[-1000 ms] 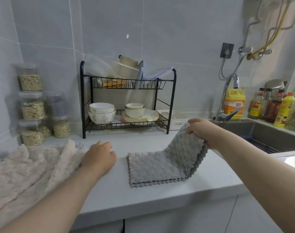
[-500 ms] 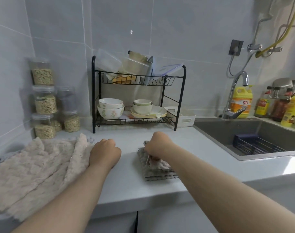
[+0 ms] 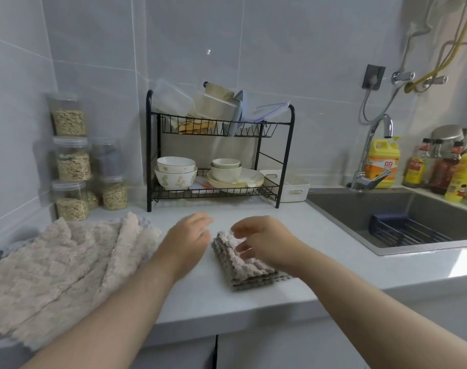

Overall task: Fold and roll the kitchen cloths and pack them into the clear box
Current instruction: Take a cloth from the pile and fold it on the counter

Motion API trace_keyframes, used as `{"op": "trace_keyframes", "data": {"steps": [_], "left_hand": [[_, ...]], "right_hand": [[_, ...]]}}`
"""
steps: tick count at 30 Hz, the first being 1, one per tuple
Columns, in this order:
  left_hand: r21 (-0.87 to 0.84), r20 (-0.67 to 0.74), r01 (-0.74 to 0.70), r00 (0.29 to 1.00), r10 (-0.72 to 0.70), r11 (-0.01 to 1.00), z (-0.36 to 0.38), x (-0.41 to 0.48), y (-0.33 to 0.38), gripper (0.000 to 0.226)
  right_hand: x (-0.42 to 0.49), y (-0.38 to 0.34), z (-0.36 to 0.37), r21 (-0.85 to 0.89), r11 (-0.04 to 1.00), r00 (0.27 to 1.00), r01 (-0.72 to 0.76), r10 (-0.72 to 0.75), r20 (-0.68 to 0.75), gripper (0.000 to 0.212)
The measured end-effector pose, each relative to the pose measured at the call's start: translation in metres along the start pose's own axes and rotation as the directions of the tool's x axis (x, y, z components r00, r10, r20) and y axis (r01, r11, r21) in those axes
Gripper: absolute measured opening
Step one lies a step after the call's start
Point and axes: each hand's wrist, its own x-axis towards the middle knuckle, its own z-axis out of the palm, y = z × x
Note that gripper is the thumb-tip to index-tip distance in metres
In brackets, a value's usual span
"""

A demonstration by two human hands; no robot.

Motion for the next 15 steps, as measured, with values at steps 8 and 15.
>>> {"op": "trace_keyframes", "data": {"steps": [8,15], "left_hand": [[0.322,0.467,-0.184,0.884,0.013,0.929,0.032,-0.008,0.039,0.103],[0.398,0.503,-0.062,0.849,-0.161,0.915,0.026,-0.005,0.038,0.121]], "right_hand": [[0.017,0.066,-0.028,-0.492,0.863,0.99,0.112,-0.056,0.128,0.045],[0.019,0.091,-0.021,-0.61,0.78,0.986,0.143,-0.057,0.158,0.058]]}}
